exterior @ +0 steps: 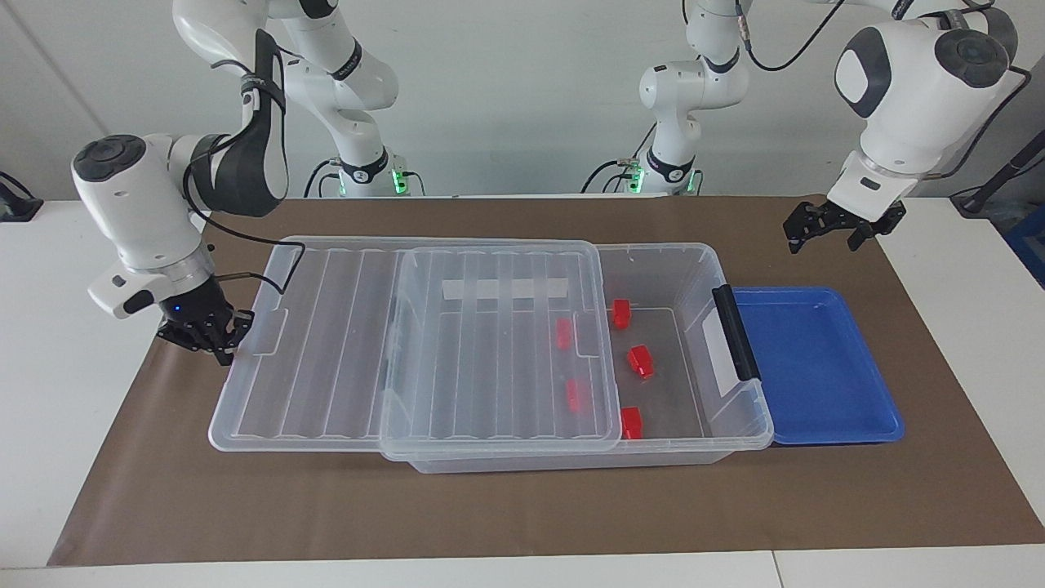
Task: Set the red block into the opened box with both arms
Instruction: 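Slide the clear lid back over the box with the right gripper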
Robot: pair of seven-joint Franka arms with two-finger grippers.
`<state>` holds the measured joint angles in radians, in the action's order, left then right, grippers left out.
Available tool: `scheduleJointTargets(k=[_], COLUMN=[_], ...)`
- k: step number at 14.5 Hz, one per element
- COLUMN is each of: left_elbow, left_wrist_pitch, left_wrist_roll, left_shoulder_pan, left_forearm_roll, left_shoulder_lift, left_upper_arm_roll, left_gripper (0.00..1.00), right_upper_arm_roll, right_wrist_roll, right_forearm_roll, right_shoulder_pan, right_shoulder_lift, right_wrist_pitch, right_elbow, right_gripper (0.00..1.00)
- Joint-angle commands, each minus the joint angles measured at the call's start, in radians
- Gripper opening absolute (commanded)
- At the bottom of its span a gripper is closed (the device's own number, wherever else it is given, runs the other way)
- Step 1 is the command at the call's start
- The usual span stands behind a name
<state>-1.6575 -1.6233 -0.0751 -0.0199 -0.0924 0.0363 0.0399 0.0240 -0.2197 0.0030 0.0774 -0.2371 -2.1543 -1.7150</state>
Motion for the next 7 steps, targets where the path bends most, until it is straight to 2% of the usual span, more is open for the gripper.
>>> scheduleJointTargets(k=[1,7], left_elbow=[-0.039,-0.067], left_wrist_pitch=[-0.026,-0.043], left_wrist_roll=[-0.025,-0.023], left_shoulder_pan=[-0.018,-0.015], left_forearm_roll=[0.003,0.003], left_shoulder_lift=[-0.03,-0.039], left_upper_arm_roll=[0.011,0.012], left_gripper=[1.0,1.0], right_upper_arm_roll=[-0.003,-0.003], right_wrist_roll=[0.005,0.029], right_forearm_roll=[0.04,0.051], right_shoulder_pan=[-0.016,-0.079], right_shoulder_lift=[-0.016,-0.019], right_wrist_pitch=[-0.022,-0.03], right_elbow=[0.015,0.015], right_gripper=[0.0,0.0])
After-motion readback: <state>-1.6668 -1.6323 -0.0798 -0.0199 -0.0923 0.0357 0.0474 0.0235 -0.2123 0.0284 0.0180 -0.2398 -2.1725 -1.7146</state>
